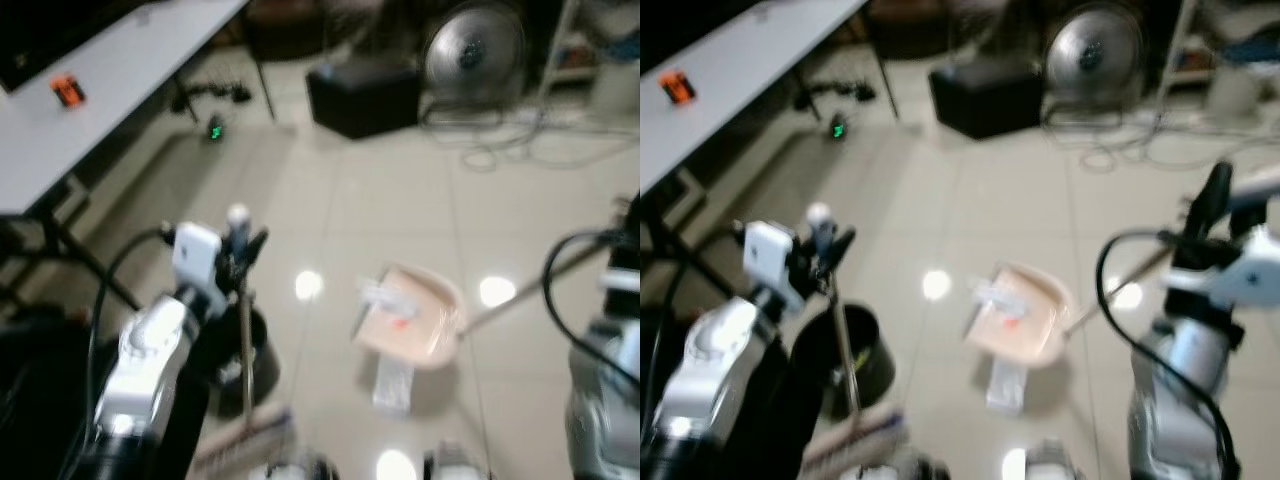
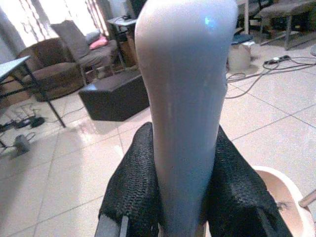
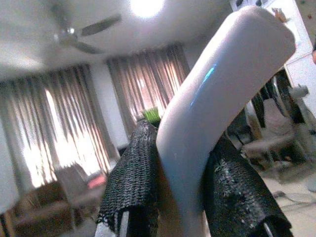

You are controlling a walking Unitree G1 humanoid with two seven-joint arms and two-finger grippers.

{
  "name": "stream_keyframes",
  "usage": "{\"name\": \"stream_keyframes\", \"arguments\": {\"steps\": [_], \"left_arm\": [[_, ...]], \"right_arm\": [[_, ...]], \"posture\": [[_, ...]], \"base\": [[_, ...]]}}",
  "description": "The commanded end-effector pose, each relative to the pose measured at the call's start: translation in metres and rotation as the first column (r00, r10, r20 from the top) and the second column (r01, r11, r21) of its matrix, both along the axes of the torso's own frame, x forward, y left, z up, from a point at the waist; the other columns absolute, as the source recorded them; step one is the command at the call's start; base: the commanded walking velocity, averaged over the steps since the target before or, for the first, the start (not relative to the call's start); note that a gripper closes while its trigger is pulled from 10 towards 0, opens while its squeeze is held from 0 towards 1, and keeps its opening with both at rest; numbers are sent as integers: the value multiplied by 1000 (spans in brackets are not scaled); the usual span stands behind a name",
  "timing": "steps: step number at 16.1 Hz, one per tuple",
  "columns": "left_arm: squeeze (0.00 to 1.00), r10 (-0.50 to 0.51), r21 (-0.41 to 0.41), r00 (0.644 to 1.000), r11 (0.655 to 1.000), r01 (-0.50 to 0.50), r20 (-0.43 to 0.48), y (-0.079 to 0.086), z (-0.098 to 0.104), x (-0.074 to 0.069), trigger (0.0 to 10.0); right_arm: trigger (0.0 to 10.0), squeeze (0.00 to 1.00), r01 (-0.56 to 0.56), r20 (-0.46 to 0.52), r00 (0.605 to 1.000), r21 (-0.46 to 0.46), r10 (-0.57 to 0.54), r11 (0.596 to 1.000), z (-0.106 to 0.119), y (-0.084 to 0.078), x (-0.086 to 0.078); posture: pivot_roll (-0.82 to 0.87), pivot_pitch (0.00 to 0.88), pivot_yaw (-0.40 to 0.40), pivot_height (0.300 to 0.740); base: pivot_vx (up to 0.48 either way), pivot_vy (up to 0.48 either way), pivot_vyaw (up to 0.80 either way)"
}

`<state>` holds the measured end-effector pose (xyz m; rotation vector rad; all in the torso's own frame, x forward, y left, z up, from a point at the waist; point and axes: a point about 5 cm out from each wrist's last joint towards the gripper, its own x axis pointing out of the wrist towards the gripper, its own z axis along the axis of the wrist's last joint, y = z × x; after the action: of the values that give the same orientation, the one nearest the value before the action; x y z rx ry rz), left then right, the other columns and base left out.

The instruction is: Sweep floor

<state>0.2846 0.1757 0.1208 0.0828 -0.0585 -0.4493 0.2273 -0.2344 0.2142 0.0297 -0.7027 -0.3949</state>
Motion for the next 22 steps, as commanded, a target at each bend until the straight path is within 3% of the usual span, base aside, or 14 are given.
{"name": "stream_keyframes", "arguments": {"steps": [1,7,13,16,22], "left_arm": [[0,30,23,999,999,-30,14,8,6,-5,10000],[0,109,1,992,994,-109,-60,16,0,-13,10000],[0,151,45,987,988,-149,-45,15,5,-9,10000],[0,177,71,984,982,-174,-33,16,6,-11,10000],[0,206,82,978,975,-206,6,17,9,-18,10000]], "right_arm": [[10000,0,-51,101,994,39,47,998,23,2,0],[10000,0,-139,205,973,141,109,980,58,-8,8],[10000,0,-216,-12,975,154,220,964,83,-8,49],[10000,0,-248,-7,967,196,254,949,93,-9,57],[10000,0,-305,-28,948,224,319,926,98,-7,64]], "posture": [[-104,21,200,740],[-83,4,170,740],[-83,0,134,740],[-73,0,94,740],[-62,12,91,740]], "base": [[0,0,0],[0,0,0],[0,0,0],[0,0,0],[0,0,0]]}}
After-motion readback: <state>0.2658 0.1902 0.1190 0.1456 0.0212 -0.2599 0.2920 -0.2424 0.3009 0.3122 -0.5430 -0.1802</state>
